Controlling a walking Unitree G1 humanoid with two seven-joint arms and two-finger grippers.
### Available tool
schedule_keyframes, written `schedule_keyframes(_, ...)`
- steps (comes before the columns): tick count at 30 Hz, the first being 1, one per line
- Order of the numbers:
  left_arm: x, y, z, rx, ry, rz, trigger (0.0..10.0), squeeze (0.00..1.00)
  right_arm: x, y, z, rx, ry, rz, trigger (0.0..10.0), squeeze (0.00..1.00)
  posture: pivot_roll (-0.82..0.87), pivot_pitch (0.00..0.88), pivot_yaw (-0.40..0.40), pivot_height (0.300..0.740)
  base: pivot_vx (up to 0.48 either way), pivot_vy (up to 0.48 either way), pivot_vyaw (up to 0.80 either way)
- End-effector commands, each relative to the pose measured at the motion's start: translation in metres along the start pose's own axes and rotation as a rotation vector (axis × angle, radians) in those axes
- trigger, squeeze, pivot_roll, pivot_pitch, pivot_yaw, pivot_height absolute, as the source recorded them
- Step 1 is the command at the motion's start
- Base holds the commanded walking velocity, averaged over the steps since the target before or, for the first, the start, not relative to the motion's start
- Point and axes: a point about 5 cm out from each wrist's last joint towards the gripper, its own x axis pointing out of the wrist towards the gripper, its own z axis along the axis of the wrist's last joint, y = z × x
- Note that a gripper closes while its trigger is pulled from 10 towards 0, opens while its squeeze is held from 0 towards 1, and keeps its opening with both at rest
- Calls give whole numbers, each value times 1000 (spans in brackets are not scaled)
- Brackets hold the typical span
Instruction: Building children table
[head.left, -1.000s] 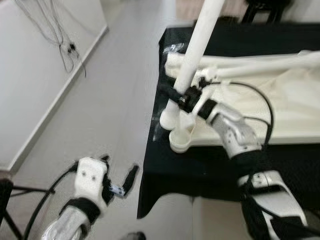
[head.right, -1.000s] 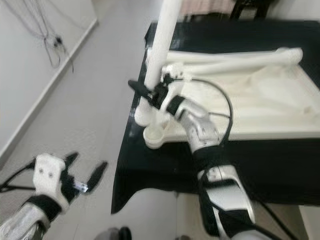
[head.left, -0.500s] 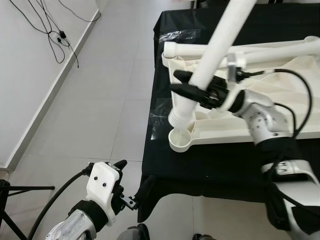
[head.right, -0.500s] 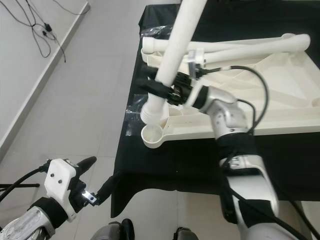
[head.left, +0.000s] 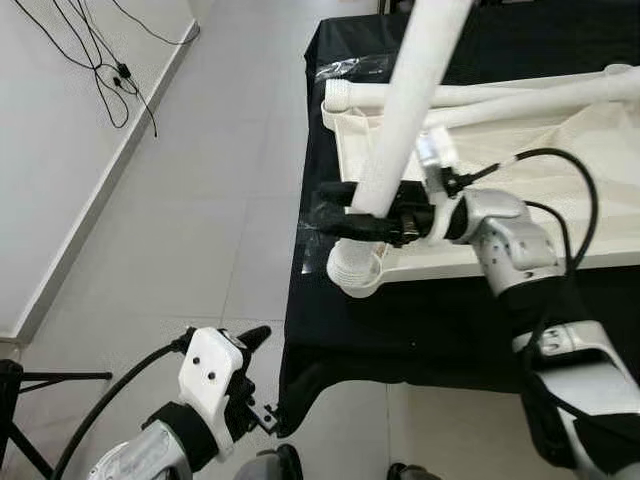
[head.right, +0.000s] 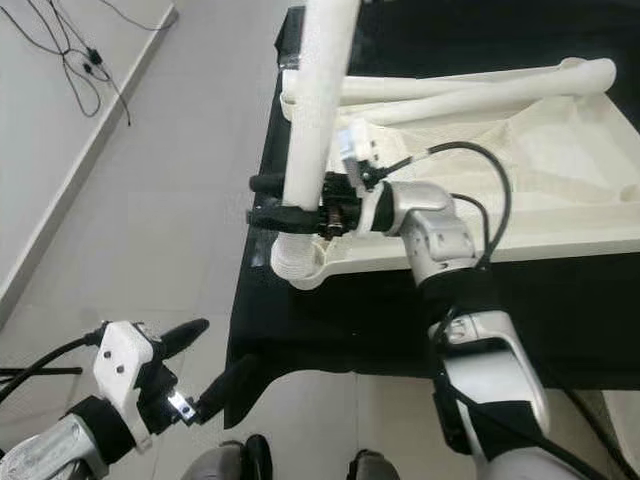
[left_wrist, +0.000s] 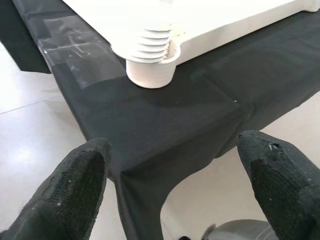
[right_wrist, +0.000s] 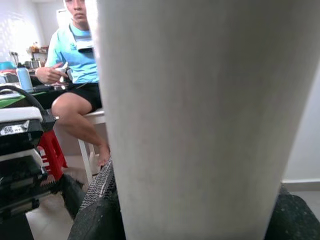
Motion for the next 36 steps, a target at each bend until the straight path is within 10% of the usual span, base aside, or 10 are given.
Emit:
schedule_keyframes(1, -1, -1, -6, -21, 42, -31, 10000, 0, 7, 6, -6, -5, 19, 47, 10000, 0, 27, 267, 62, 740, 0, 0, 0)
schedule_keyframes(22, -1, 0, -3, -35, 36, -47, 10000, 0, -17, -10, -11, 104, 16, -27, 10000, 0, 38, 288, 60, 740, 0, 0, 0)
schedule_keyframes(36, -2, 2, -3, -39, 39, -46, 10000, 0, 2, 7, -32, -55, 194, 74, 10000, 0, 37, 294, 64, 740, 0, 0, 0)
